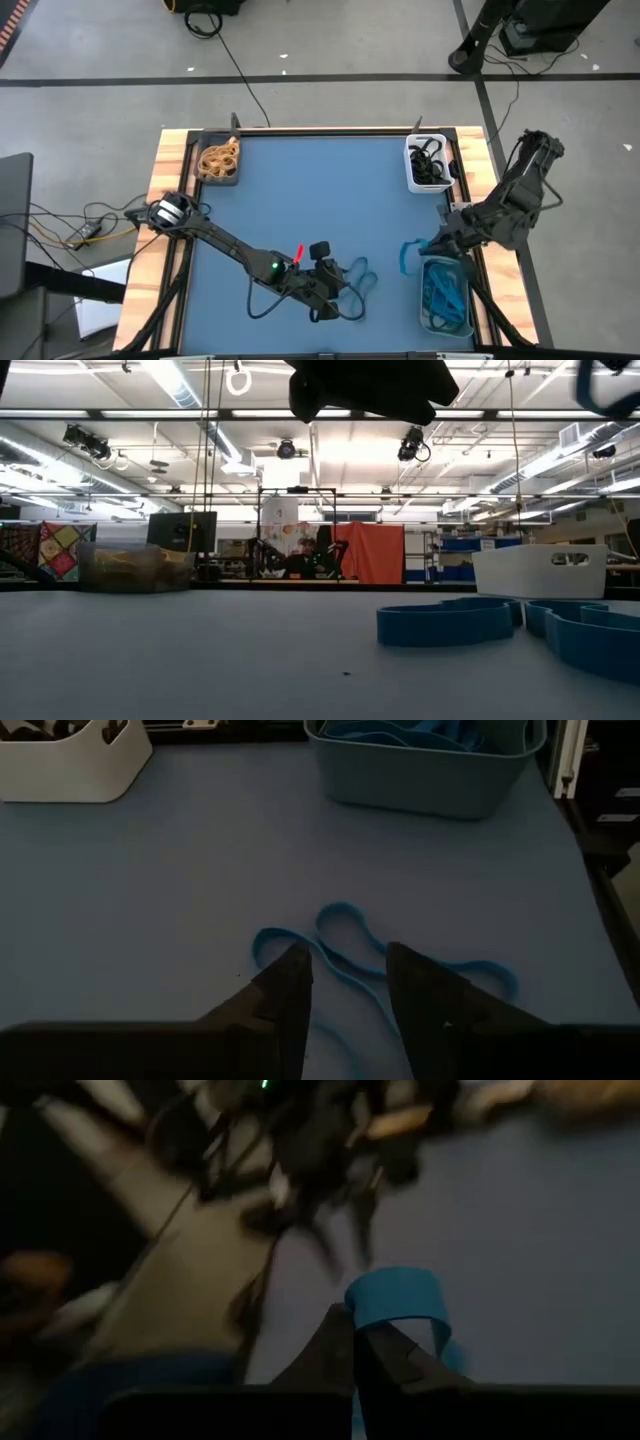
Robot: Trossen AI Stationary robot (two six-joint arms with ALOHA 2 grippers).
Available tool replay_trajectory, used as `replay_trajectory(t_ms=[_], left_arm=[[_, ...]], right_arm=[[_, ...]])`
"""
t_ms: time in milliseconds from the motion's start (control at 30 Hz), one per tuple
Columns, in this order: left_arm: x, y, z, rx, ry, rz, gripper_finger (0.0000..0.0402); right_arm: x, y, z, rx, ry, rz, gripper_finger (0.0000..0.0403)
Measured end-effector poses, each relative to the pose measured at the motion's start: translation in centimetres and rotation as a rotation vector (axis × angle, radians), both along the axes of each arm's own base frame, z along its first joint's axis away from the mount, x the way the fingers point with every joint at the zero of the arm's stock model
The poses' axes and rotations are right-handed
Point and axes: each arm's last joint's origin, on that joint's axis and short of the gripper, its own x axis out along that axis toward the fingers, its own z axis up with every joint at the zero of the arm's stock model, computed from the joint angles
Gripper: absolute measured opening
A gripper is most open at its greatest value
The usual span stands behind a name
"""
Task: Sort rubber bands into baskets
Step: Put the blue rubber band into the blue bin
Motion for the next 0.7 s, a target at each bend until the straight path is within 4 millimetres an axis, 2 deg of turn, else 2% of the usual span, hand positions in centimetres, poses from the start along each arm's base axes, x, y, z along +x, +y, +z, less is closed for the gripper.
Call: replay_trajectory(t_ms=[133, 267, 433, 700], left_arm=[[0.0, 0.0, 0.0, -0.023, -0.005, 0.014, 0.0136], [0.0, 0.1, 0.0, -0.047, -0.009, 0.032, 0.0136], [0.0, 0.1, 0.0, -0.048, -0.009, 0.033, 0.0136], [0.1, 0.2, 0.1, -0.040, -0.030, 0.089, 0.0136]], right_arm=[[-1.3, -0.7, -0.6, 0.111, 0.164, 0.132, 0.0010], [-2.0, -0.3, -1.4, 0.163, 0.338, 0.246, 0.0010], [-2.3, 1.0, -2.6, 0.172, 0.529, 0.320, 0.0010], [-2.2, 4.2, -4.7, 0.179, 0.788, 0.317, 0.0011]])
